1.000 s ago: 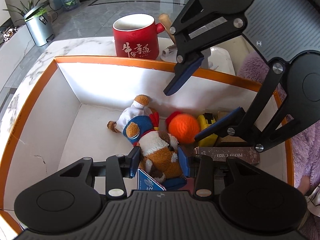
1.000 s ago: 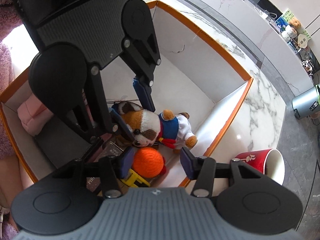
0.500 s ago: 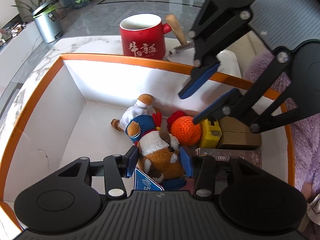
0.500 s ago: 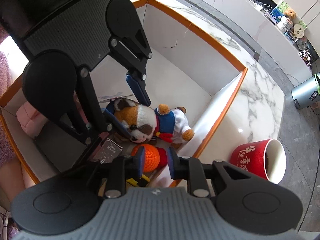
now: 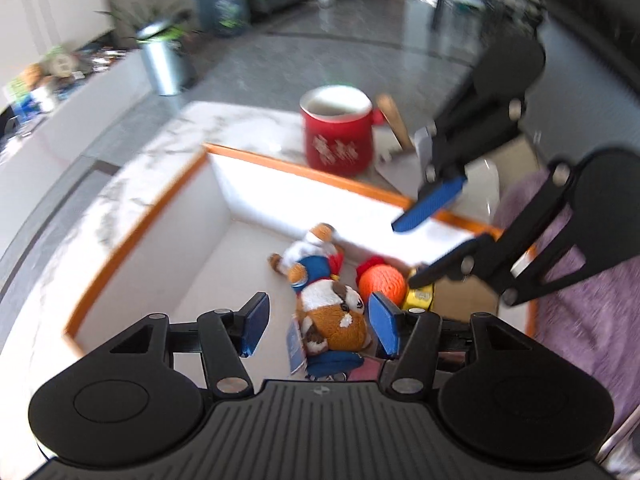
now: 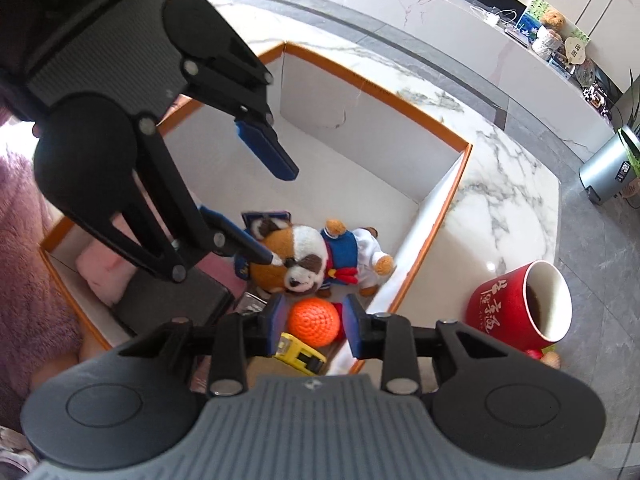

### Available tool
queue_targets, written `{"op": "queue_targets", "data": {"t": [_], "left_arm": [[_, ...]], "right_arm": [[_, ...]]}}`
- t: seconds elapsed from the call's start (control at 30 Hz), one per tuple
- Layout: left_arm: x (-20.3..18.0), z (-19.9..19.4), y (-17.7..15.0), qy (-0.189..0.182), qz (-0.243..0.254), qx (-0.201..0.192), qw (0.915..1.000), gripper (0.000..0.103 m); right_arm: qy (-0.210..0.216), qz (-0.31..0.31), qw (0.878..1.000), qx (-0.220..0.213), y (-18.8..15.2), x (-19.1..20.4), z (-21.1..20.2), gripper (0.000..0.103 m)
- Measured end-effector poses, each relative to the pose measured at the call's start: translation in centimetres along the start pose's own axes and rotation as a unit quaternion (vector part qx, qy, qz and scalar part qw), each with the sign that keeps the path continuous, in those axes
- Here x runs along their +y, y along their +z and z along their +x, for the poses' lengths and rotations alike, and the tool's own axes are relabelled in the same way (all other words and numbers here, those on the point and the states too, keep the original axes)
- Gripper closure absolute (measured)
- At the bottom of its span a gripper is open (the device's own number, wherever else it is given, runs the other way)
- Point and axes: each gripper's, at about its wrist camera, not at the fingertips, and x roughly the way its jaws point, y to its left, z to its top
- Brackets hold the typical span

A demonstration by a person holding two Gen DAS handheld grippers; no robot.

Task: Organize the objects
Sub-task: 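Open both grippers releasing the plush dog and ball, then withdraw, then move the left gripper to the pink selfie stick while the right approaches the white box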

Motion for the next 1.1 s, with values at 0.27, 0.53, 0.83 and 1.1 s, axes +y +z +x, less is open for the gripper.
{"op": "queue_targets", "data": {"t": [0.27,0.53,0.83,1.1], "left_arm": [[1.4,-8.9,-3.6,0.068,-0.101,-0.025,0.9922,0.038],[2.7,-13.3,-9.2,0.141,-0.129,-0.005,0.9815,0.038],[5.0,-11.8,-14.0,0.164,-0.124,0.028,0.9783,0.038],[5.9,-7.8,-16.6,0.164,-0.077,0.036,0.9828,0.035]], "right_arm": [[0.05,0.034,0.995,-0.081,1.5,3.0,-1.8,0.069],[0.08,-0.026,0.991,-0.102,5.5,7.7,-1.2,0.07],[0.091,-0.101,0.988,-0.072,11.0,11.7,2.9,0.07],[0.079,-0.153,0.985,-0.025,13.9,13.2,7.2,0.07]]}}
